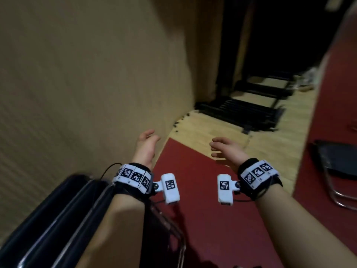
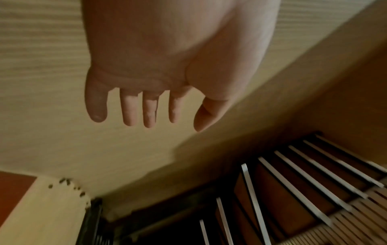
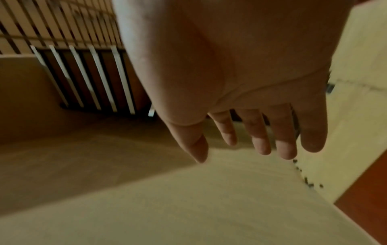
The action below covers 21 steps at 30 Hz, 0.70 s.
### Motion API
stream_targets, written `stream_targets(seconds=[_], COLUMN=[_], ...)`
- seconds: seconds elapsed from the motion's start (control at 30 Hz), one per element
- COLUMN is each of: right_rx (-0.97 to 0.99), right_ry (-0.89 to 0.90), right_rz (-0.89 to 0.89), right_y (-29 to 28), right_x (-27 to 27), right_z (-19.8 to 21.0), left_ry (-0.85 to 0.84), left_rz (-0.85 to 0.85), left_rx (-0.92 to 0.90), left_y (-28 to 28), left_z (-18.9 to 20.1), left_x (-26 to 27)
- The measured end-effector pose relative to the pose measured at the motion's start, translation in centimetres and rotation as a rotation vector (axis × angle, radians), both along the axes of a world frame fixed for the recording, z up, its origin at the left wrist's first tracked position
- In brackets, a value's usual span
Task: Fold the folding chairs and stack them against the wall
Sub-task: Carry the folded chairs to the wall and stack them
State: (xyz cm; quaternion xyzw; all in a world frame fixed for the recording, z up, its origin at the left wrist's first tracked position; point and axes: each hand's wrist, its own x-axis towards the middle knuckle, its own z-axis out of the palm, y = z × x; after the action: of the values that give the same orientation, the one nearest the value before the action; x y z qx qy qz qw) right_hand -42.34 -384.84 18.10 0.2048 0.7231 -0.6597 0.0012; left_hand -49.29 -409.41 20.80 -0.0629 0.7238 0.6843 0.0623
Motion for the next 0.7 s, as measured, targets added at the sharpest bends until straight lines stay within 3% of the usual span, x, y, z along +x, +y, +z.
stream_targets(seconds=[0.33,0.7], right_rx=[-0.102,-0.133], right_ry=[0.092,0.068], right_rz=[-0.574,-1.011], right_y=[19.1,34.8], right_x=[19.3,43.8], right_z=[0.6,-1.7], left_ry=[0.005,-0.014], left_rz=[-0.52,-0.967], left_rx=[-0.054,-0.101], left_y=[24.7,50.7], left_z=[0.5,-1.9], left_x=[8.1,27.0])
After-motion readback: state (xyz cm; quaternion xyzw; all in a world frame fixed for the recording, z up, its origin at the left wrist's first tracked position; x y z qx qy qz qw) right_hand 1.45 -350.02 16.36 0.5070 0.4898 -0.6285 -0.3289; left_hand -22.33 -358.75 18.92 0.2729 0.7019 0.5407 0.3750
